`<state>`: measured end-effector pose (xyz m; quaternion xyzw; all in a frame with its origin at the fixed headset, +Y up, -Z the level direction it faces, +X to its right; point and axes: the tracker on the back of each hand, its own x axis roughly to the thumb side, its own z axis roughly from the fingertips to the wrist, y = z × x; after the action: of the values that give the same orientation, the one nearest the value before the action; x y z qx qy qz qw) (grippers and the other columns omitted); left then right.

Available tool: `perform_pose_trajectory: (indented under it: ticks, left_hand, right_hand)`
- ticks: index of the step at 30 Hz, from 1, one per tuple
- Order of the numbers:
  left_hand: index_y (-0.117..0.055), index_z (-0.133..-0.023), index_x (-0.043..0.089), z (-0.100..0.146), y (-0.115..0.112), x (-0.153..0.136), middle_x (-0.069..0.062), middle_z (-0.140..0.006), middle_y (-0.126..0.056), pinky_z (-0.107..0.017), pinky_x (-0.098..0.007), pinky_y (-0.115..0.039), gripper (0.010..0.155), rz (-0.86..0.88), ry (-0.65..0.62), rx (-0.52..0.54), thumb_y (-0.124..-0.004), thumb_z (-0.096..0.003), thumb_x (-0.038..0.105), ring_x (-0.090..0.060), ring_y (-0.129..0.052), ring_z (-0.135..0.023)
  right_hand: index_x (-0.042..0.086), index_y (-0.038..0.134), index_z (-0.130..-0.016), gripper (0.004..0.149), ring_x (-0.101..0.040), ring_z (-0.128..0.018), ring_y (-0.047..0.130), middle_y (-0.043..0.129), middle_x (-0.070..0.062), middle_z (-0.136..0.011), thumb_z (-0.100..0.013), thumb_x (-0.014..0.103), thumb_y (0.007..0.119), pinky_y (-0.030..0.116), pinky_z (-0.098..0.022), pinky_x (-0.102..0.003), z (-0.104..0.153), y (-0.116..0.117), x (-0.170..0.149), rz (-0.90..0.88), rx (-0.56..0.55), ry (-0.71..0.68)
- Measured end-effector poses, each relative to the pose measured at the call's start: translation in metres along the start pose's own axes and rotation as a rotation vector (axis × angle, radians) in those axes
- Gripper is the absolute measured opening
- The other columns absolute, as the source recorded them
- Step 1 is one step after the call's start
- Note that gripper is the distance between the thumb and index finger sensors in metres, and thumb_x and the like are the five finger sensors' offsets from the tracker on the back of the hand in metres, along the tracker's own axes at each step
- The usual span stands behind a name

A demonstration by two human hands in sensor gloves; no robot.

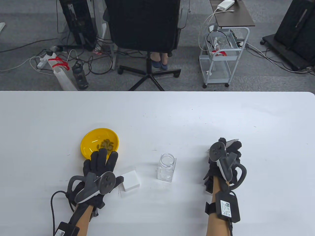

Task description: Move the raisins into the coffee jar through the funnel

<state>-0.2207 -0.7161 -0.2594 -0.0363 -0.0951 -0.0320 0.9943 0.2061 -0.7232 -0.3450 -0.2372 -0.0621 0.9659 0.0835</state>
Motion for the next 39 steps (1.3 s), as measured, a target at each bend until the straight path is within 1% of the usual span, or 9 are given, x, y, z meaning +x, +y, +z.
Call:
perform_pose_trajectory:
  ticks: [6, 11, 15, 19, 21, 24, 27, 31, 39]
  left_hand:
    - [-0.010, -0.122, 0.029, 0.000, 0.000, 0.000, -0.022, -0.133, -0.022, -0.082, -0.069, -0.036, 0.092, -0.004, 0.002, -0.002, -0.061, -0.0574, 0.071, -0.051, -0.031, -0.120]
    - [-0.010, -0.122, 0.030, 0.000, 0.000, 0.000, -0.021, -0.133, -0.022, -0.082, -0.069, -0.036, 0.092, -0.002, 0.005, 0.001, -0.061, -0.0574, 0.071, -0.051, -0.030, -0.120]
    - [-0.010, -0.122, 0.029, 0.000, 0.000, -0.001, -0.022, -0.133, -0.022, -0.082, -0.069, -0.036, 0.092, -0.001, 0.009, 0.004, -0.061, -0.0575, 0.071, -0.051, -0.030, -0.120]
    - [-0.010, -0.122, 0.029, 0.001, 0.000, -0.002, -0.022, -0.133, -0.022, -0.082, -0.069, -0.036, 0.092, -0.001, 0.016, 0.004, -0.061, -0.0575, 0.071, -0.051, -0.030, -0.120]
    - [-0.010, -0.122, 0.029, 0.001, 0.000, -0.002, -0.022, -0.133, -0.022, -0.082, -0.069, -0.036, 0.092, -0.003, 0.019, 0.004, -0.061, -0.0576, 0.071, -0.051, -0.030, -0.120]
    - [-0.010, -0.122, 0.029, 0.001, 0.000, -0.002, -0.022, -0.133, -0.021, -0.082, -0.069, -0.036, 0.092, -0.009, 0.022, 0.003, -0.061, -0.0576, 0.071, -0.051, -0.030, -0.120]
    - [-0.010, -0.122, 0.029, 0.001, 0.000, -0.002, -0.022, -0.133, -0.022, -0.082, -0.069, -0.036, 0.092, -0.012, 0.023, 0.002, -0.061, -0.0575, 0.071, -0.051, -0.030, -0.120]
    - [-0.010, -0.122, 0.029, 0.001, -0.001, -0.003, -0.022, -0.133, -0.022, -0.082, -0.069, -0.036, 0.092, -0.009, 0.023, 0.001, -0.061, -0.0576, 0.070, -0.051, -0.030, -0.120]
    - [-0.010, -0.122, 0.029, 0.001, 0.000, -0.003, -0.022, -0.133, -0.021, -0.082, -0.069, -0.036, 0.092, -0.001, 0.021, 0.003, -0.061, -0.0574, 0.071, -0.051, -0.030, -0.120]
  right_hand:
    - [0.023, 0.051, -0.103, 0.064, -0.059, -0.092, 0.067, 0.032, -0.040, -0.111, -0.053, 0.038, 0.088, 0.069, -0.068, -0.059, 0.008, -0.016, -0.007, -0.085, -0.040, -0.029]
    - [0.017, 0.056, -0.101, 0.061, -0.054, -0.090, 0.070, 0.036, -0.042, -0.109, -0.053, 0.039, 0.087, 0.070, -0.067, -0.056, 0.025, -0.043, -0.015, -0.284, -0.157, -0.094]
    - [0.017, 0.055, -0.101, 0.061, -0.052, -0.089, 0.071, 0.036, -0.041, -0.109, -0.053, 0.040, 0.086, 0.071, -0.066, -0.054, 0.047, -0.073, -0.013, -0.461, -0.218, -0.207]
    - [0.017, 0.055, -0.102, 0.061, -0.052, -0.088, 0.071, 0.037, -0.042, -0.109, -0.054, 0.041, 0.085, 0.070, -0.066, -0.055, 0.075, -0.095, -0.007, -0.672, -0.221, -0.331]
    - [0.017, 0.054, -0.102, 0.061, -0.052, -0.089, 0.071, 0.038, -0.042, -0.108, -0.055, 0.041, 0.085, 0.070, -0.066, -0.055, 0.091, -0.103, 0.000, -0.785, -0.197, -0.411]
    - [0.017, 0.055, -0.102, 0.061, -0.051, -0.089, 0.071, 0.037, -0.042, -0.109, -0.055, 0.042, 0.085, 0.070, -0.066, -0.055, 0.111, -0.112, 0.012, -0.893, -0.162, -0.512]
    - [0.017, 0.055, -0.102, 0.062, -0.051, -0.089, 0.071, 0.038, -0.042, -0.109, -0.054, 0.042, 0.085, 0.070, -0.066, -0.055, 0.127, -0.115, 0.024, -0.941, -0.115, -0.579]
    - [0.017, 0.055, -0.102, 0.062, -0.051, -0.089, 0.071, 0.039, -0.041, -0.109, -0.054, 0.042, 0.085, 0.069, -0.066, -0.055, 0.140, -0.110, 0.042, -0.941, -0.069, -0.644]
    - [0.017, 0.056, -0.101, 0.061, -0.051, -0.090, 0.070, 0.039, -0.041, -0.109, -0.054, 0.041, 0.086, 0.069, -0.066, -0.056, 0.140, -0.087, 0.056, -0.865, -0.026, -0.643]
